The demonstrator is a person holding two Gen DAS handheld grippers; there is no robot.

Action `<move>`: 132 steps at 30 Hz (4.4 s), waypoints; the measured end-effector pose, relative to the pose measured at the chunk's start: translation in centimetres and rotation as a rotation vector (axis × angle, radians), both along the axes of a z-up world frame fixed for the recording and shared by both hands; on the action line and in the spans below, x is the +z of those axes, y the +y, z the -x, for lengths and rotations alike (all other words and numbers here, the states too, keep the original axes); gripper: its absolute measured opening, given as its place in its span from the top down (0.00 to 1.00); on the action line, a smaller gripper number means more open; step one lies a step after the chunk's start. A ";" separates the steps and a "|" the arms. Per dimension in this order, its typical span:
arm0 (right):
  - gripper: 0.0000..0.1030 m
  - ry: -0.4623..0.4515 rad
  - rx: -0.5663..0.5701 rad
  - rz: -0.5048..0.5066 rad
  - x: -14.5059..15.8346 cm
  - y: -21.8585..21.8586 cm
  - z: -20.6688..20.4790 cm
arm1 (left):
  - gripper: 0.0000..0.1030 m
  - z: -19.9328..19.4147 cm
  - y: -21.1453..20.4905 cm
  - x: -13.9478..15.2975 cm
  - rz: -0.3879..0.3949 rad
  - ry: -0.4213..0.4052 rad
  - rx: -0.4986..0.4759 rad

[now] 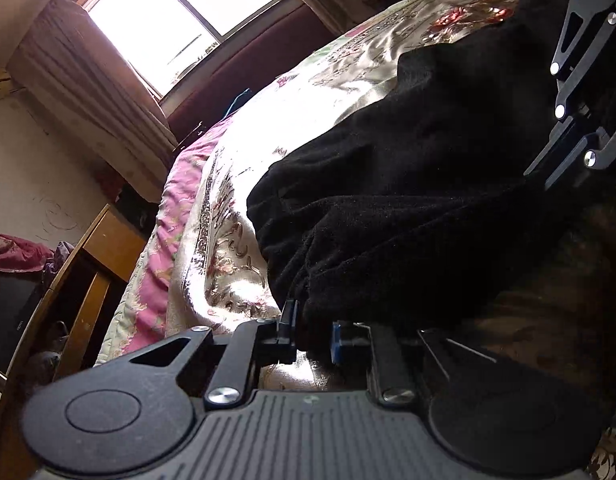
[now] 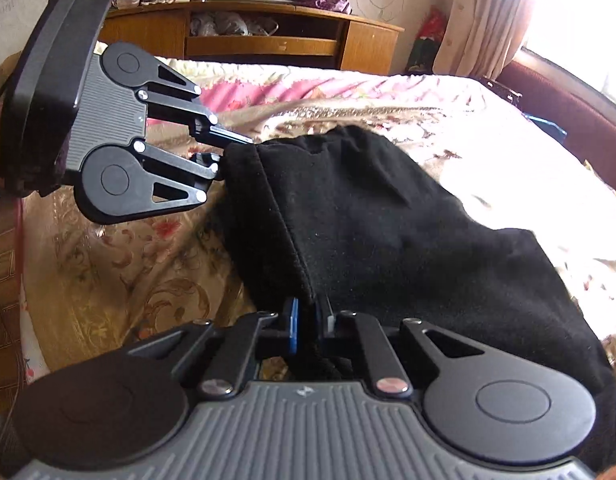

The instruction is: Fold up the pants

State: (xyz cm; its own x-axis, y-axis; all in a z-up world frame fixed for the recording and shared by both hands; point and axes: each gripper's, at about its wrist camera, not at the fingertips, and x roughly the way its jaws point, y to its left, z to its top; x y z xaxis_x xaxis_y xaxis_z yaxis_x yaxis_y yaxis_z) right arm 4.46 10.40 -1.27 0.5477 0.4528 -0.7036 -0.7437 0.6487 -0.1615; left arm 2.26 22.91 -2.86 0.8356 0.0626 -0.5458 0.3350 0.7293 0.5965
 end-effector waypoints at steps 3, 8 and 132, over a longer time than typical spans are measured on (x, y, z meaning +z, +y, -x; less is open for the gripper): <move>0.82 0.053 -0.029 0.013 -1.5 0.5 -0.6 | 0.68 0.1 -0.5 0.2 -0.022 0.003 0.001; 0.74 0.015 -0.022 -0.042 0.4 -0.8 0.3 | 0.66 1.0 0.1 2.6 0.008 -0.009 0.027; 0.98 -0.113 -1.365 -1.078 9.0 -58.4 9.2 | 0.12 3.9 -38.6 6.7 0.401 0.141 -0.698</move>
